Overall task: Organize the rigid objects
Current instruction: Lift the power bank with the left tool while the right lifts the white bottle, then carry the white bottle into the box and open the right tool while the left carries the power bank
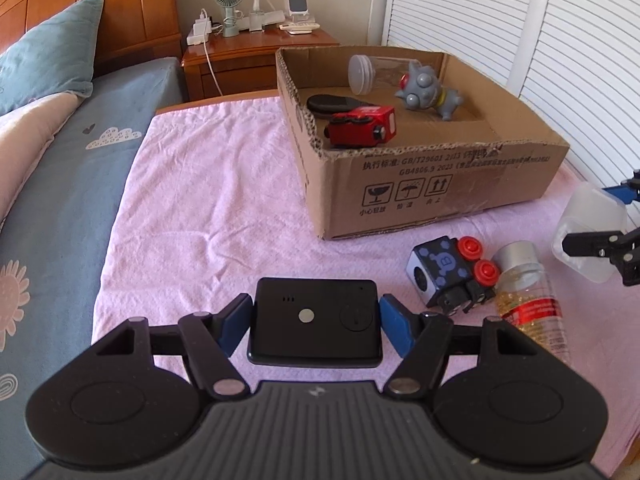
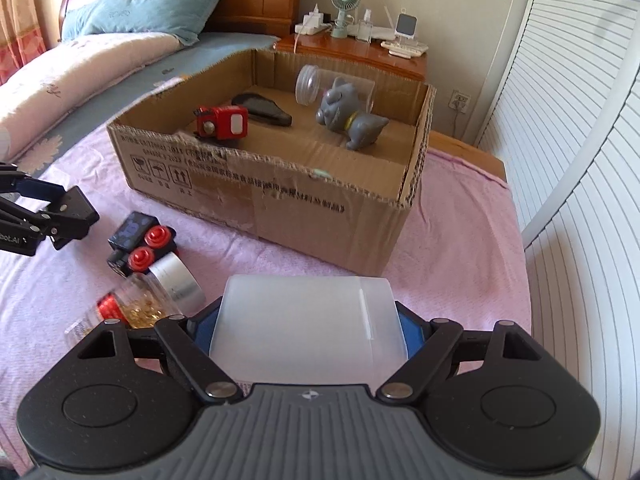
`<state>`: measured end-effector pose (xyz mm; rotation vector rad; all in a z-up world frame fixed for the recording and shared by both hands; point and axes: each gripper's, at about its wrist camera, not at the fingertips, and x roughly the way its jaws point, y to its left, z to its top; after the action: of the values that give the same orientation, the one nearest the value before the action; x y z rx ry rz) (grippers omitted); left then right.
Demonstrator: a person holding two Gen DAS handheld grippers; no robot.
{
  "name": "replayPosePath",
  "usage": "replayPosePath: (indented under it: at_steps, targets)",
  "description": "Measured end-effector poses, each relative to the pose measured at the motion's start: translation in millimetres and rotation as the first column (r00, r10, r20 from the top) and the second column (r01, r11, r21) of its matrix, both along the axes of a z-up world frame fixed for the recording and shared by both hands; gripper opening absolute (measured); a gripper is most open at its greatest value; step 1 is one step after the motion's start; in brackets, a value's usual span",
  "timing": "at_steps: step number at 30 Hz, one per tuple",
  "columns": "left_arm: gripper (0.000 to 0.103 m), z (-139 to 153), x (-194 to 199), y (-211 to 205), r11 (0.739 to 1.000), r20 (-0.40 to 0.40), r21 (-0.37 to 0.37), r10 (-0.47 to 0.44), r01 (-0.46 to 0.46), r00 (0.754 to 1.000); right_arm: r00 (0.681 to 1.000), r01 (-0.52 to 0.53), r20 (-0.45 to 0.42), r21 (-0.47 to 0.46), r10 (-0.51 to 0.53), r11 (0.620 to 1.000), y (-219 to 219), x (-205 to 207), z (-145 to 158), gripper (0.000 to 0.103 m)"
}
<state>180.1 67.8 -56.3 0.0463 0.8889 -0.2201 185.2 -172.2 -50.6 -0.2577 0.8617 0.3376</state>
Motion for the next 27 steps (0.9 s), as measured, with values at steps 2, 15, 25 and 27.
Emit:
replayPosePath:
  at_steps: [2, 15, 25, 27]
  targets:
    - [0.069, 6.4, -1.0, 0.7, 1.000, 0.004, -0.003, -0.011, 0.011, 1.000, 1.000, -0.011, 0.019, 0.024, 0.010, 1.000, -2.1, -0.3, 11.0, 0.086]
    - [0.069, 37.5, -5.7, -1.9, 0.998, 0.045, 0.008, -0.058, 0.058, 0.997, 0.990, -0.083, 0.124, 0.087, 0.071, 0.993, 20.5, 64.8, 58.4, 0.086]
    - [0.069, 48.8, -5.0, 2.2, 0.998, 0.070, 0.022, -0.067, 0.066, 0.995, 0.994, -0.106, 0.021, 0.014, 0.106, 0.994, 61.7, 130.7, 24.5, 0.086]
    - [0.069, 49.8, -5.0, 3.2, 0.997, 0.074, 0.023, -0.069, 0.068, 0.995, 0.994, -0.102, 0.029, 0.002, 0.102, 0.995, 65.4, 133.7, 18.9, 0.086]
